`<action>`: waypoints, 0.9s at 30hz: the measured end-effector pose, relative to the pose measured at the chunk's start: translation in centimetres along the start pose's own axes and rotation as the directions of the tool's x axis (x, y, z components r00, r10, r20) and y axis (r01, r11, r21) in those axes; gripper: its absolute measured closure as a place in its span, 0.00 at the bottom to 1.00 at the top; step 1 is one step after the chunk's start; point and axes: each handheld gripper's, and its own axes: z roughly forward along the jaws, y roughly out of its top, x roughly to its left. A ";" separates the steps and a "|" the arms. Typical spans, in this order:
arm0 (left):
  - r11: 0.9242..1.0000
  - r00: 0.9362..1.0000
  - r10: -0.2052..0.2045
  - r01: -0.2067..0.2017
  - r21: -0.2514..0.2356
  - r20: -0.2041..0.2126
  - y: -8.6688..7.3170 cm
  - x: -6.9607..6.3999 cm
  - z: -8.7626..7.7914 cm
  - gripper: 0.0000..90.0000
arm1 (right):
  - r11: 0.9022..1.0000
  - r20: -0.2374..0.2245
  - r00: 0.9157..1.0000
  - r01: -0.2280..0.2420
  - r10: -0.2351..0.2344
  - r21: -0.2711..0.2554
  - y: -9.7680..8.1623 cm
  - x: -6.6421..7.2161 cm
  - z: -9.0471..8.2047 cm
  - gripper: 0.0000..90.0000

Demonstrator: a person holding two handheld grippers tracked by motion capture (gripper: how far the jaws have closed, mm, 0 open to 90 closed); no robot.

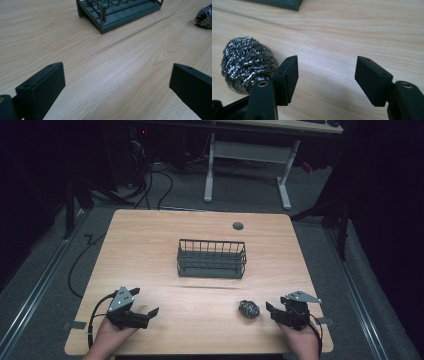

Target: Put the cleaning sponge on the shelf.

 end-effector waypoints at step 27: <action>1.000 1.000 0.001 -0.001 -0.011 -0.005 0.0 0.1 -0.4 0.01 | 0.956 -0.029 0.994 0.107 -0.103 0.272 1.6 0.4 0.0 0.33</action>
